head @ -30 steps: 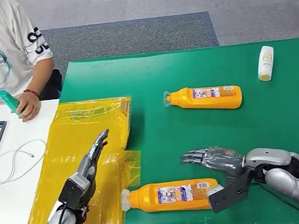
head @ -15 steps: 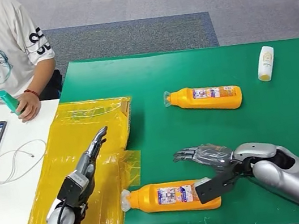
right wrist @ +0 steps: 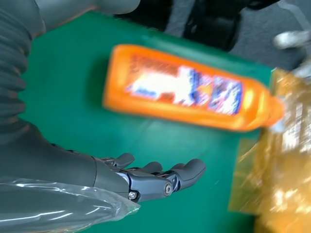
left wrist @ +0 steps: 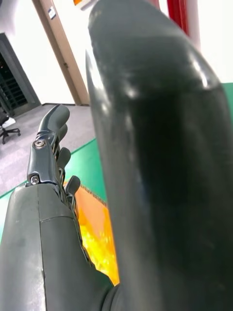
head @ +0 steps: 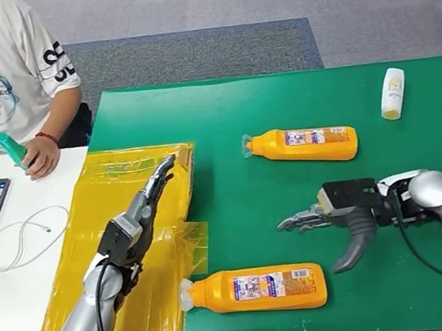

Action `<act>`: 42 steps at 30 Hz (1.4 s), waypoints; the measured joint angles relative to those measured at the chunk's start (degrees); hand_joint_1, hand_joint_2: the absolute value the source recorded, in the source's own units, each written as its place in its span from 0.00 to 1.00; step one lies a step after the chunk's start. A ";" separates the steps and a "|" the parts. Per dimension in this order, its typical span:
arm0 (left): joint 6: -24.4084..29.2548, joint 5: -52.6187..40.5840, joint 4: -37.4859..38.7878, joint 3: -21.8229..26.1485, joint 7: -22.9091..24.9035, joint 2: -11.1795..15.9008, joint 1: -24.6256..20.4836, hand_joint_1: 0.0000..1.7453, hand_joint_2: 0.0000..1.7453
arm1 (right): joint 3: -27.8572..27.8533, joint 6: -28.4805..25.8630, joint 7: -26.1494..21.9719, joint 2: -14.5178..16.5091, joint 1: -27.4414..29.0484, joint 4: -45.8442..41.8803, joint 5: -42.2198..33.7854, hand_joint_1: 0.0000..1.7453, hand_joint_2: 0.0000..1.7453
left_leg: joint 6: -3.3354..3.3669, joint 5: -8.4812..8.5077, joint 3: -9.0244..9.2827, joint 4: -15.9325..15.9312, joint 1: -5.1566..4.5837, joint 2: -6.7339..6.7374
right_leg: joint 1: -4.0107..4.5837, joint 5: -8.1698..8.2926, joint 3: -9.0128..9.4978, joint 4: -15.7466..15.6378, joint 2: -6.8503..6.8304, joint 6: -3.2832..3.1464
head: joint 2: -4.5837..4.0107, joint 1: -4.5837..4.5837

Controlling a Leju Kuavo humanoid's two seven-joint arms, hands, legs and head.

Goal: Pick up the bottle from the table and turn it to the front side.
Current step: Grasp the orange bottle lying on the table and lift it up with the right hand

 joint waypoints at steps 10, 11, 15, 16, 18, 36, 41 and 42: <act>1.06 1.01 1.63 -0.79 -0.15 -0.22 -0.73 0.00 0.00 | 7.54 -5.74 0.62 -3.02 -6.42 -0.77 3.90 0.00 1.00 | -0.02 -0.02 -0.02 -0.01 0.04 0.00 | 0.04 -0.02 -0.03 0.00 0.00 -0.01 | 0.00 -0.01; 1.10 1.09 1.64 -0.79 -0.16 -0.23 -0.73 0.00 0.00 | 8.00 -6.13 0.66 -3.06 -6.64 -1.14 4.34 0.00 1.00 | -0.02 -0.02 -0.02 -0.01 0.04 0.00 | 0.04 -0.03 -0.03 0.00 0.00 -0.01 | 0.00 0.00; 1.25 1.30 1.64 -0.79 -0.17 -0.25 -0.74 0.00 0.00 | 9.85 -7.47 1.41 -3.53 -8.21 -2.96 6.27 0.00 1.00 | -0.02 -0.02 -0.01 -0.01 0.04 0.00 | 0.04 -0.02 -0.03 0.00 0.00 -0.01 | 0.01 -0.01; 1.31 1.32 1.64 -0.79 -0.17 -0.24 -0.74 0.00 0.00 | 10.30 -7.85 1.67 -3.74 -8.69 -3.49 6.98 0.00 1.00 | -0.02 -0.01 -0.01 0.00 0.04 0.00 | 0.03 -0.02 -0.03 0.00 0.00 -0.01 | 0.01 0.00; 1.45 1.33 1.64 -0.79 -0.14 -0.22 -0.75 0.00 0.00 | 11.15 -8.67 2.11 -4.18 -9.56 -4.66 8.59 0.00 1.00 | -0.02 -0.01 -0.01 0.00 0.04 0.00 | 0.03 -0.02 -0.02 0.00 0.00 -0.01 | 0.01 0.00; 1.88 0.53 1.89 -0.79 2.05 -0.23 -2.15 0.00 0.00 | 14.53 -7.86 6.31 -9.54 -18.64 -15.82 6.43 0.00 1.00 | -0.02 -0.01 -0.03 0.00 0.03 0.00 | 0.03 -0.02 -0.04 0.00 0.00 -0.01 | 0.01 0.00; 1.47 0.68 2.92 -0.82 1.99 -0.53 -3.58 0.00 0.00 | 16.30 -6.40 5.65 -10.10 -19.57 -16.23 -2.84 0.00 1.00 | -0.01 0.00 -0.02 0.00 0.04 0.00 | 0.03 -0.01 -0.03 0.00 0.00 -0.01 | 0.00 0.00; 1.39 0.75 3.20 -0.85 1.94 -0.63 -3.87 0.00 0.00 | 16.68 -5.94 5.38 -10.15 -19.61 -16.25 -5.03 0.00 1.00 | -0.01 0.00 -0.02 0.00 0.04 0.00 | 0.03 -0.01 -0.03 0.00 0.00 -0.01 | 0.01 0.00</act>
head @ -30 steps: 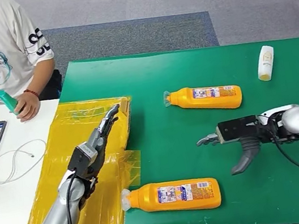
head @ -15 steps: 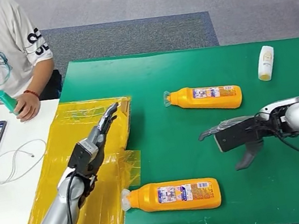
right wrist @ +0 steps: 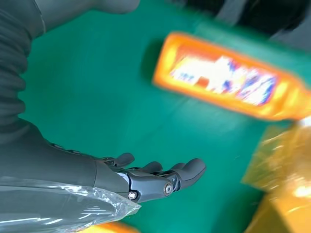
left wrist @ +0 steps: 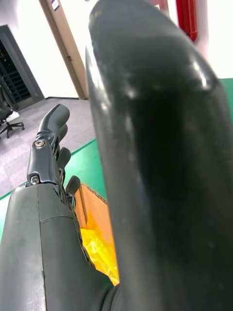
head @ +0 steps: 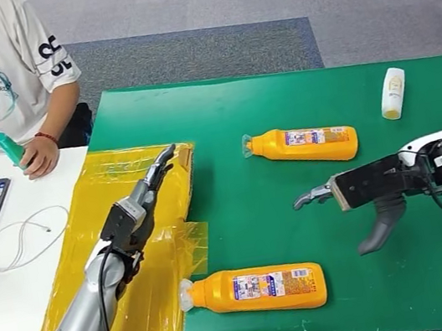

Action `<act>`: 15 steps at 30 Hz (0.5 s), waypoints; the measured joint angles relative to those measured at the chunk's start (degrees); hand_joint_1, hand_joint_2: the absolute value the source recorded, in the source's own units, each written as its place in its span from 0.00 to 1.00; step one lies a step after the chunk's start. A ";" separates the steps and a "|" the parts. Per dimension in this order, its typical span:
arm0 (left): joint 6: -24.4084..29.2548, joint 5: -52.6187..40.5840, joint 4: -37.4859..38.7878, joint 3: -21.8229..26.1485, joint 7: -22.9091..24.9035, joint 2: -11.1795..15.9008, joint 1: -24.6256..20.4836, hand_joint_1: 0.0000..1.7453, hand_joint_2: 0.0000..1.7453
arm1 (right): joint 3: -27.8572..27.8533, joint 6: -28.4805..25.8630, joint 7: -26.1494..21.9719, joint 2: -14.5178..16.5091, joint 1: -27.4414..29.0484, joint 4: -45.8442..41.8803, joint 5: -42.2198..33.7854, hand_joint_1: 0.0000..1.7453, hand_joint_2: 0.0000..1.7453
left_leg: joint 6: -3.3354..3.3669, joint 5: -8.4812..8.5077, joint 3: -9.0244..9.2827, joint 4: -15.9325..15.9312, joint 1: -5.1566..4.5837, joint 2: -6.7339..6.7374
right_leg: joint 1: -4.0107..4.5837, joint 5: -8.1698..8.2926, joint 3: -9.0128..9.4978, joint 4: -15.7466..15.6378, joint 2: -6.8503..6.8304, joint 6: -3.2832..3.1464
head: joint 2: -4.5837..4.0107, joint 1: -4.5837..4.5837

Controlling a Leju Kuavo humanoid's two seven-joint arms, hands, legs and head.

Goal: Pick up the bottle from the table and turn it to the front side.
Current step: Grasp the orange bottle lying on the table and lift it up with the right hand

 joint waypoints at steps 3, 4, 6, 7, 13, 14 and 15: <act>-0.17 0.41 1.05 -0.38 -0.20 -0.37 -1.13 0.00 0.00 | 1.25 1.09 -0.80 -0.03 -0.15 -0.02 -5.32 0.00 1.00 | 0.00 0.00 0.00 0.00 0.00 0.00 | 0.00 0.00 0.01 0.00 0.00 0.00 | 0.00 0.00; -0.17 0.59 1.43 -0.56 -0.24 -0.48 -1.47 0.00 0.00 | 1.65 1.29 -1.05 -0.03 -0.18 -0.02 -6.47 0.00 1.00 | 0.00 0.00 0.00 0.00 0.00 0.00 | 0.00 0.00 0.01 0.00 0.00 0.00 | 0.00 0.01; -0.17 0.85 2.03 -0.82 -0.30 -0.66 -1.92 0.00 0.00 | 2.36 1.46 -1.62 -0.03 -0.17 -0.02 -7.95 0.00 1.00 | 0.00 -0.01 -0.01 0.00 0.00 0.00 | 0.00 0.00 0.01 0.00 0.00 0.00 | 0.00 -0.01; -0.16 0.95 2.25 -0.92 -0.34 -0.71 -2.04 0.00 0.00 | 2.66 1.47 -1.95 -0.03 -0.11 -0.01 -8.35 0.00 1.00 | 0.00 -0.01 -0.01 0.00 0.00 0.00 | 0.00 0.00 0.01 0.00 0.00 0.00 | 0.00 0.00; 0.21 1.50 3.08 -1.56 -0.38 -0.73 -2.10 0.00 0.00 | 3.48 1.02 -5.33 0.45 1.88 0.65 -7.37 0.00 1.00 | 0.00 -0.01 -0.03 0.00 0.00 -0.01 | 0.01 -0.01 0.02 0.00 -0.01 0.00 | -0.01 0.00; 0.28 1.65 3.13 -1.66 -0.38 -0.71 -2.03 0.00 0.00 | 3.41 0.89 -6.05 0.68 2.55 0.91 -6.66 0.00 1.00 | 0.00 -0.01 -0.03 -0.01 0.00 -0.01 | 0.01 -0.01 0.02 0.00 -0.01 0.00 | -0.01 0.00; 0.32 1.78 3.16 -1.74 -0.37 -0.67 -1.93 0.00 0.00 | 3.31 0.72 -6.74 0.95 3.33 1.19 -5.80 0.00 1.00 | 0.00 -0.01 -0.03 -0.01 0.01 -0.01 | 0.01 -0.01 0.02 0.00 -0.01 0.00 | -0.01 0.00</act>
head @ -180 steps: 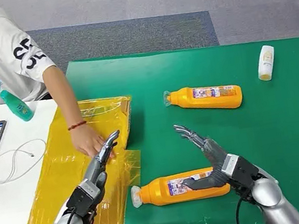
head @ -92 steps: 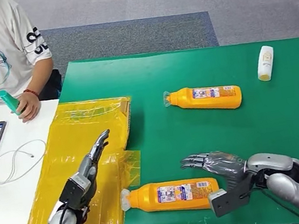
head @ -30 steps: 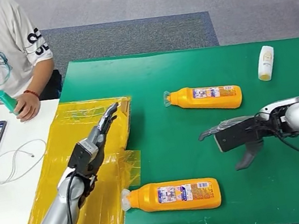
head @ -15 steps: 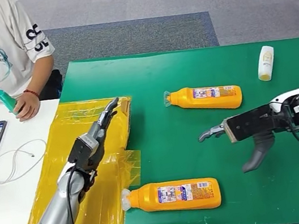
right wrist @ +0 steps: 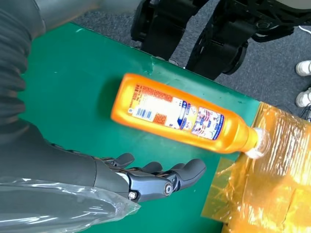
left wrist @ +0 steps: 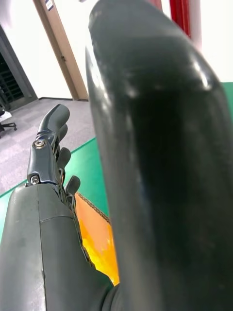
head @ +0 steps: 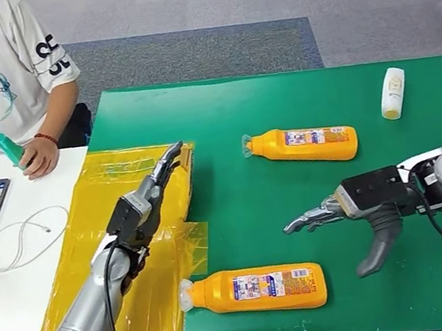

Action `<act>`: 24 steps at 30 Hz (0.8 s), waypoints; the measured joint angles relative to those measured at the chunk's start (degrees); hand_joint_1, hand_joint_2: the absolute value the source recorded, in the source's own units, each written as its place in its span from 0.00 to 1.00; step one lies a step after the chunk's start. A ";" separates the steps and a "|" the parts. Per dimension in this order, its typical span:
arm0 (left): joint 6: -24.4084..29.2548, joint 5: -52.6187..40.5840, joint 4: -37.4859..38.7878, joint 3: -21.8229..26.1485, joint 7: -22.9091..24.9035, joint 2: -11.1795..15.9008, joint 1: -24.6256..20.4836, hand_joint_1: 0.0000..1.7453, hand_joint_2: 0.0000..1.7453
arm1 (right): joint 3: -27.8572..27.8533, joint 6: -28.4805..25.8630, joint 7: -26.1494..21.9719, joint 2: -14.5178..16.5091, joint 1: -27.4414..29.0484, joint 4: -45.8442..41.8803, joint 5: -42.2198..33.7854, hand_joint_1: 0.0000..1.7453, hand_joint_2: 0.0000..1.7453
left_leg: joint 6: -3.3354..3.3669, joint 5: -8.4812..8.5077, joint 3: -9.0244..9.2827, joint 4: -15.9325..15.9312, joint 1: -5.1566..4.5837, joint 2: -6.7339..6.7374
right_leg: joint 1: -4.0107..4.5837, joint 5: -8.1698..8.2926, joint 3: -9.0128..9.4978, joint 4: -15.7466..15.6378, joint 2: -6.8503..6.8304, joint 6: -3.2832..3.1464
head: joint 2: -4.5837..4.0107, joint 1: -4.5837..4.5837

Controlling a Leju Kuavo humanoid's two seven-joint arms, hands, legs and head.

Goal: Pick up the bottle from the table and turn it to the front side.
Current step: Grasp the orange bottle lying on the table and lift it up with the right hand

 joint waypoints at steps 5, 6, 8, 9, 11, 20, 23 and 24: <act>0.06 0.50 0.01 -0.21 0.24 0.39 1.14 0.00 0.00 | -2.13 -2.70 -4.34 1.31 6.09 1.57 7.13 0.00 1.00 | 0.00 0.00 0.00 0.00 0.01 0.00 | 0.01 -0.01 0.01 0.00 -0.02 0.00 | 0.00 0.00; 0.11 0.54 0.01 -0.23 0.27 0.56 1.46 0.00 0.00 | -2.89 -3.46 -5.32 1.43 7.64 1.82 9.13 0.00 1.00 | 0.00 -0.01 -0.01 0.00 0.01 0.00 | 0.01 -0.02 0.01 0.00 -0.02 0.00 | 0.00 0.00; 0.24 0.39 0.00 -0.25 0.35 0.97 2.11 0.00 0.00 | -4.61 -4.89 -7.14 1.56 10.81 2.27 13.21 0.00 1.00 | -0.01 -0.02 -0.01 0.00 0.01 -0.01 | 0.01 -0.03 0.01 0.00 -0.03 0.00 | 0.00 0.00; 0.27 0.26 -0.01 -0.25 0.36 1.19 2.42 0.00 0.00 | -5.55 -5.39 -7.77 1.62 12.32 2.49 14.84 0.00 1.00 | -0.01 -0.03 -0.02 0.00 0.01 -0.01 | 0.01 -0.04 0.01 0.00 -0.03 -0.01 | 0.00 0.01; 0.28 0.04 -0.03 -0.25 0.36 1.53 2.90 0.00 0.00 | -7.26 -5.96 -8.44 1.77 14.86 2.86 17.00 0.00 1.00 | -0.01 -0.03 -0.02 0.00 0.01 -0.01 | 0.01 -0.04 0.00 0.00 -0.02 -0.01 | 0.00 0.00; 0.26 -0.03 -0.15 -0.25 0.48 2.07 3.53 0.00 0.00 | -11.09 -6.19 -8.82 2.20 19.02 3.64 18.62 0.00 1.00 | -0.02 -0.02 -0.01 0.00 0.01 0.00 | 0.01 -0.04 0.01 0.00 -0.02 -0.02 | 0.00 0.00; 0.22 -0.31 -0.15 -0.25 0.72 2.15 3.54 0.00 0.00 | -12.57 -6.43 -9.56 2.57 21.05 3.87 20.35 0.00 1.00 | -0.02 -0.02 -0.01 0.00 0.02 -0.01 | 0.02 -0.05 0.01 0.00 -0.03 -0.02 | -0.01 0.00; 0.19 -0.44 -0.15 -0.25 0.87 2.18 3.54 0.00 0.00 | -13.36 -6.58 -10.06 2.85 22.18 4.01 21.36 0.00 1.00 | -0.02 -0.02 -0.02 0.00 0.02 -0.01 | 0.02 -0.05 0.01 0.00 -0.04 -0.02 | -0.01 0.01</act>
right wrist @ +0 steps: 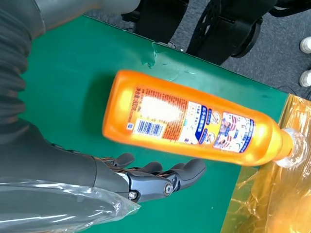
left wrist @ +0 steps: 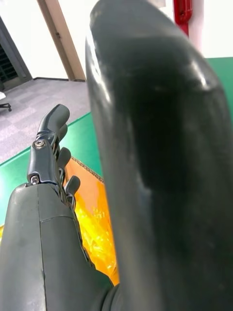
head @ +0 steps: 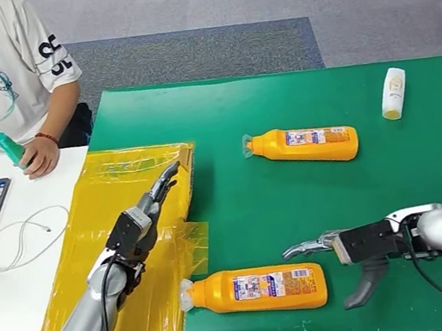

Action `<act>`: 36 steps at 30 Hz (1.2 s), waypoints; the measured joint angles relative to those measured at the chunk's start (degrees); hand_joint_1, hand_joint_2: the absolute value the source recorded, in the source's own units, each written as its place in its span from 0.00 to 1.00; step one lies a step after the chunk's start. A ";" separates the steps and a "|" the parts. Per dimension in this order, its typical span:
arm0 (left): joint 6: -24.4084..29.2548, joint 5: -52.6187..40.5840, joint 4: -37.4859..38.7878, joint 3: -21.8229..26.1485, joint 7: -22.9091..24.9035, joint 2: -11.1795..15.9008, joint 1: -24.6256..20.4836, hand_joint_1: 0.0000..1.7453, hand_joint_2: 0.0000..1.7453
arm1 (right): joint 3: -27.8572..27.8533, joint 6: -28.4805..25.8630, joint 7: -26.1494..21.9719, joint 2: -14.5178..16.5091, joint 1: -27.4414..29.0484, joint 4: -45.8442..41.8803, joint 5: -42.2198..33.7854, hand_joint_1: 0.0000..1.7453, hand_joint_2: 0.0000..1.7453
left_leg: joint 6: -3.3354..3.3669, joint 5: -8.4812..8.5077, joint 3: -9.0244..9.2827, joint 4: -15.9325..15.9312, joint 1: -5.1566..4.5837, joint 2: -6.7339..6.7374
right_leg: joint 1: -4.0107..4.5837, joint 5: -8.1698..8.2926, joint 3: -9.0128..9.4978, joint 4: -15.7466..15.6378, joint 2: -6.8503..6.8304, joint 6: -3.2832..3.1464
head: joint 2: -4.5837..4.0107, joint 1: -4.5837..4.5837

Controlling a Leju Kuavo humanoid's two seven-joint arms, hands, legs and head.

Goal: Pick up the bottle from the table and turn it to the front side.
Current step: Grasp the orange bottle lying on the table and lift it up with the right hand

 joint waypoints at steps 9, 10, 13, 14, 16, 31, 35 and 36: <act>-0.05 -0.71 -0.91 0.15 0.77 0.05 0.28 0.00 0.00 | -6.74 -2.49 -1.33 3.34 8.15 0.90 8.90 0.00 1.00 | 0.00 -0.02 0.00 -0.01 0.00 0.00 | 0.00 -0.02 -0.01 0.00 0.01 -0.01 | -0.01 -0.01; 0.00 -0.74 -1.13 0.24 0.83 0.05 0.48 0.00 0.00 | -7.25 -3.16 -1.01 3.67 8.72 0.89 10.17 0.00 1.00 | 0.00 -0.02 0.00 -0.01 0.00 0.00 | 0.00 -0.02 -0.01 0.00 0.01 -0.01 | -0.01 -0.01; 0.09 -0.97 -1.92 0.48 1.18 0.10 1.26 0.00 0.00 | -8.42 -5.27 0.10 4.81 10.31 0.83 14.46 0.00 1.00 | 0.00 -0.02 0.00 -0.01 0.00 0.01 | 0.00 -0.02 -0.01 0.00 0.01 -0.01 | 0.00 -0.01; 0.09 -1.12 -2.21 0.57 1.33 0.11 1.52 0.00 0.00 | -8.68 -5.86 0.48 5.24 10.76 0.82 15.83 0.00 1.00 | 0.00 -0.02 0.00 -0.01 0.00 0.01 | 0.00 -0.02 -0.02 0.00 0.00 -0.01 | 0.01 -0.01; 0.09 -1.41 -2.75 0.77 1.51 0.11 1.92 0.00 0.00 | -9.12 -6.73 1.02 6.07 11.55 0.82 17.98 0.00 1.00 | 0.00 -0.02 0.00 -0.01 0.00 0.01 | 0.00 -0.02 -0.02 0.00 0.01 -0.01 | 0.01 -0.01; 0.09 -1.94 -4.93 2.30 1.59 0.02 4.29 0.00 0.00 | -11.32 -12.05 2.50 10.30 15.02 0.40 28.24 0.00 1.00 | -0.01 -0.02 0.01 -0.01 0.01 0.01 | 0.02 -0.03 -0.02 0.00 0.02 -0.03 | 0.00 -0.02; 0.09 -1.95 -5.02 2.36 1.59 0.03 4.39 0.00 0.00 | -11.43 -12.36 2.60 10.42 15.17 0.32 28.83 0.00 1.00 | -0.01 -0.02 0.01 -0.01 0.01 0.01 | 0.02 -0.03 -0.02 0.00 0.01 -0.03 | -0.01 -0.03; 0.09 -1.95 -5.04 2.37 1.59 0.03 4.40 0.00 0.00 | -11.43 -12.39 2.61 10.43 15.19 0.31 28.89 0.00 1.00 | -0.01 -0.02 0.01 -0.01 0.01 0.01 | 0.02 -0.03 -0.02 0.00 0.02 -0.03 | -0.01 -0.02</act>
